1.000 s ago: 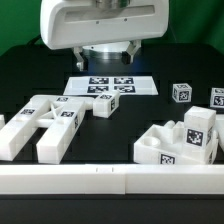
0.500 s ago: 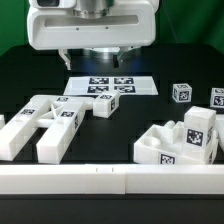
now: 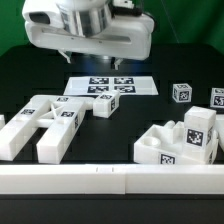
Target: Assemble chair
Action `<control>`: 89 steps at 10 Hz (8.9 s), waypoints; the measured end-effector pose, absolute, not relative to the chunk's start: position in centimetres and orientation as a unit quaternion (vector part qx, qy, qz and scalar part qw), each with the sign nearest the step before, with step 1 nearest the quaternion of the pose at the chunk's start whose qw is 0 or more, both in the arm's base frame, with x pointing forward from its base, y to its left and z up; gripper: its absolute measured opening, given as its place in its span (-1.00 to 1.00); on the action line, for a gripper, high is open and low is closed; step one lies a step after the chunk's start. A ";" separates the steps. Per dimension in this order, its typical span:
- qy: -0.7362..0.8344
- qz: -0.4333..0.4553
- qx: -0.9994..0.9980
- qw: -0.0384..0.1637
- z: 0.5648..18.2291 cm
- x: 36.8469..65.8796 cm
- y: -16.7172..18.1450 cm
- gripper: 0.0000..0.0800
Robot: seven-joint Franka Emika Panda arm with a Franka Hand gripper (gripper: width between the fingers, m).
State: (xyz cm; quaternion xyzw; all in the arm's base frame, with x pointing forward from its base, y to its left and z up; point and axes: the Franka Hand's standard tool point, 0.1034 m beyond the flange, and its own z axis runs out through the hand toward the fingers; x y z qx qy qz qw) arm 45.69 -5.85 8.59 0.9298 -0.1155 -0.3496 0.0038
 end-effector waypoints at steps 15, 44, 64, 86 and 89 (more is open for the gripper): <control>-0.208 -0.329 0.918 -0.079 5.7 47.3 -5.8 0.62; -0.159 -0.427 0.886 -0.090 2.2 48.7 -4.3 0.62; -0.190 -0.415 0.886 -0.080 9.2 51.0 -2.8 -0.28; -0.096 0.062 0.993 -0.013 14.8 63.5 -1.3 -0.28; -0.098 0.087 0.991 -0.011 14.9 64.1 -1.4 -0.28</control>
Offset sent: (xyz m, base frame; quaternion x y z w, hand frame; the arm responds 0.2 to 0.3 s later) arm 0.0000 0.0000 0.0000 0.0000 0.0000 0.0000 1.0000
